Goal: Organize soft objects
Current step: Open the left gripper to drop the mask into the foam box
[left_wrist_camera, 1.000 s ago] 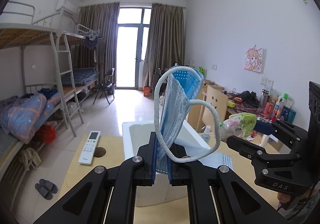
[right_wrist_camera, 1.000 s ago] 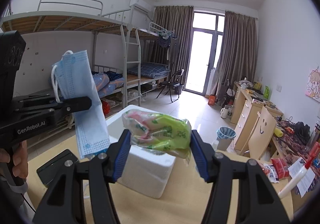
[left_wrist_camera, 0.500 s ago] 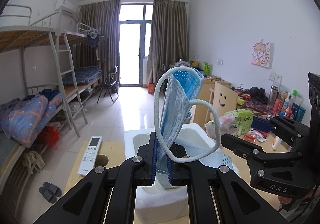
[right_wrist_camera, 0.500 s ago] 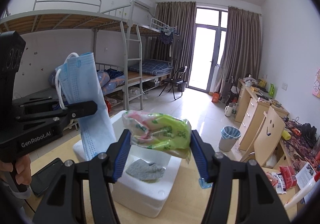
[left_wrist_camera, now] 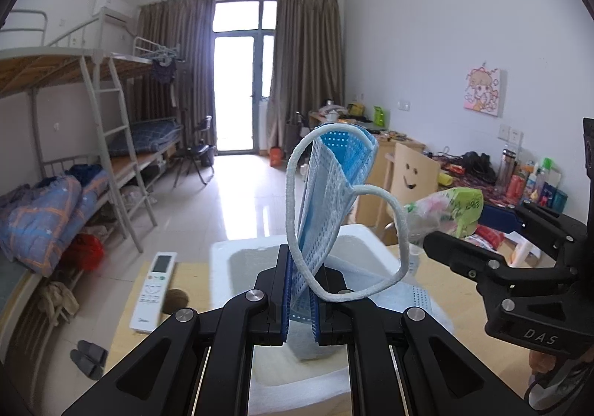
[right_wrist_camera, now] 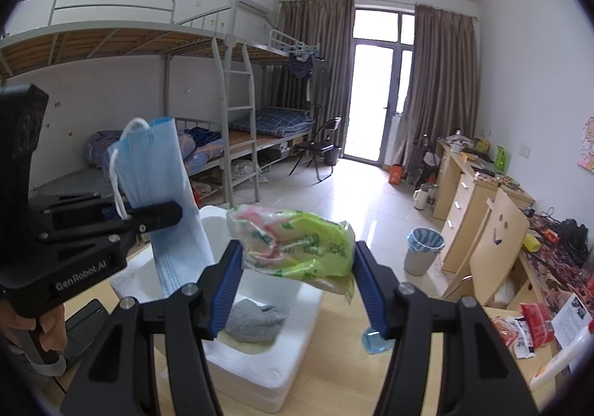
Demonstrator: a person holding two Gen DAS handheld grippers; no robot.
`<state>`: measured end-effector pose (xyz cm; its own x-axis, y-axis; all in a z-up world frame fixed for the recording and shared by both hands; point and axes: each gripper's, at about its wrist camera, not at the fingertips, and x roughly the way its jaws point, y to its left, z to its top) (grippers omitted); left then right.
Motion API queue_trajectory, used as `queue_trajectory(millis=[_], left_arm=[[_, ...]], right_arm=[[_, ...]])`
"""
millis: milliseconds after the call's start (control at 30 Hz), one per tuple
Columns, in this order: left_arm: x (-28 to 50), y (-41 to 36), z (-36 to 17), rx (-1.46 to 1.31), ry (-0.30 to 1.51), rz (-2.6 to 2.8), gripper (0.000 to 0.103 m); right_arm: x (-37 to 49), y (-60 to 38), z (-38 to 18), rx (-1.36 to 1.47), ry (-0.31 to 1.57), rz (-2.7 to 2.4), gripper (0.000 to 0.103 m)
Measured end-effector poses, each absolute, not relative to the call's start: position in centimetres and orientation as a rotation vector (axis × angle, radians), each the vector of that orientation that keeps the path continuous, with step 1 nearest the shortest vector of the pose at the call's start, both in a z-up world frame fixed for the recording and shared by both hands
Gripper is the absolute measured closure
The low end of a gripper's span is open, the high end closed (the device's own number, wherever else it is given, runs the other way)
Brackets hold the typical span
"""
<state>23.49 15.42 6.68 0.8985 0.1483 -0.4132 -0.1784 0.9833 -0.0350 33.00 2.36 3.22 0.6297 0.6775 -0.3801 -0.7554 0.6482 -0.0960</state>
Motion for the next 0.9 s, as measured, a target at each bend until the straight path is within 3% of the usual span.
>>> queue_trajectory(millis=[833,867,900], left_arm=[[25.9,14.7,5.8,-0.045,0.477,0.183,0.093],[26.0,14.6,5.7,-0.046,0.482,0.183,0.088],[26.1,14.4,5.7,-0.047,0.485,0.184,0.07]], right_arm=[[33.6,1.6,4.0,-0.23,0.334,0.772,0.04],[33.6,1.5,4.0,-0.229,0.333,0.772,0.04],[33.7,1.5,4.0,-0.228,0.333,0.772,0.04]])
